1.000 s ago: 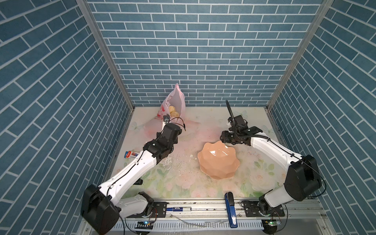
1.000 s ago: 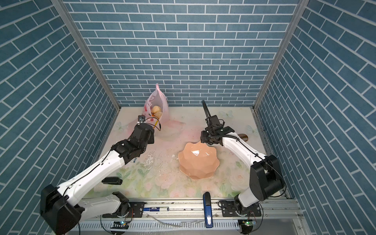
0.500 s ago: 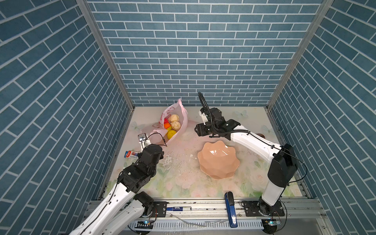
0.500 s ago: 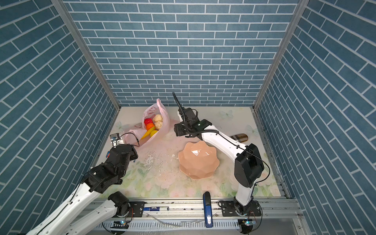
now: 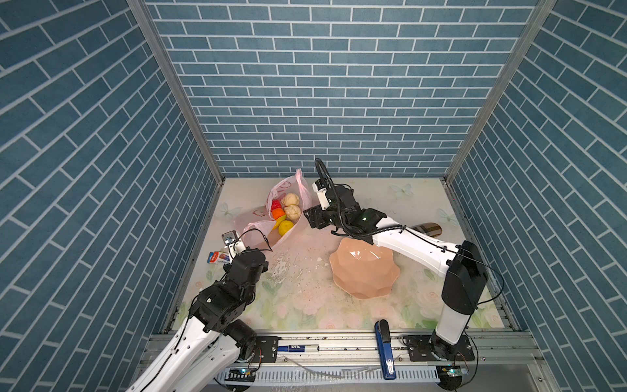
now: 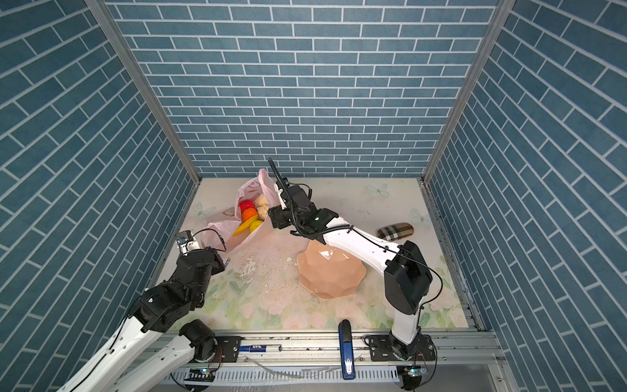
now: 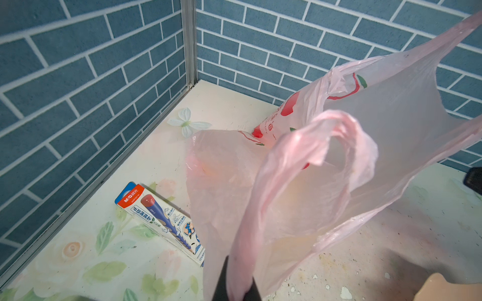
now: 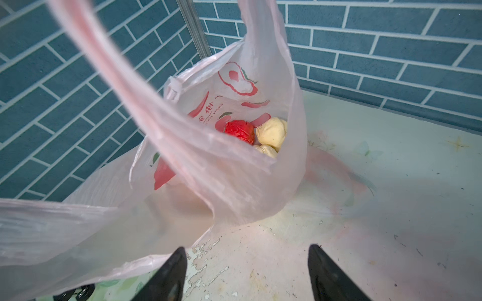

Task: Take fruits out of the plastic bag
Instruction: Move the plastic bag to the middle-left of the table, then spread open the plastic bag at the middle-left of the table.

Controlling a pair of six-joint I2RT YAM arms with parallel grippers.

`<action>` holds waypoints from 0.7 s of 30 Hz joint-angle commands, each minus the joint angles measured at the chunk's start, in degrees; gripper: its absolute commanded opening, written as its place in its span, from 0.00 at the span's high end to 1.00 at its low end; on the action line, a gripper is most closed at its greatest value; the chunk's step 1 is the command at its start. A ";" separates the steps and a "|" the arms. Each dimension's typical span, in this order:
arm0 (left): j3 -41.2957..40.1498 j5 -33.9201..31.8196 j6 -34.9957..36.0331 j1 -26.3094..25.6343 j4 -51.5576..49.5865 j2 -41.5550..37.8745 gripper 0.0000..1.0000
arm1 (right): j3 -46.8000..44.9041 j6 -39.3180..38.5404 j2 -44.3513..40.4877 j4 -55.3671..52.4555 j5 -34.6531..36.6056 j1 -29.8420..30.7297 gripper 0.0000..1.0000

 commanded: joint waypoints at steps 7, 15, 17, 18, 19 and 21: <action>-2.56 -1.37 -1.14 -0.30 -1.67 -5.32 0.93 | 6.24 0.39 7.76 3.92 2.68 -0.33 0.26; -3.03 -1.71 -1.14 -0.34 -1.70 -5.74 0.91 | 8.88 1.94 9.27 4.67 0.02 -0.25 0.26; -3.28 -1.71 -1.02 -0.31 -1.18 -5.75 0.91 | 8.81 2.82 8.96 4.40 -1.01 -0.16 0.25; -3.39 -1.75 -0.88 -0.36 -0.93 -5.59 0.91 | 8.47 3.25 8.77 4.46 -1.47 -0.11 0.23; -3.42 -1.69 -0.86 -0.31 -0.72 -5.42 0.91 | 8.11 3.67 8.50 4.61 -1.76 0.02 0.23; -3.52 -1.51 -0.72 -0.32 -0.30 -5.07 0.91 | 7.50 4.24 7.98 4.67 -2.39 0.39 0.23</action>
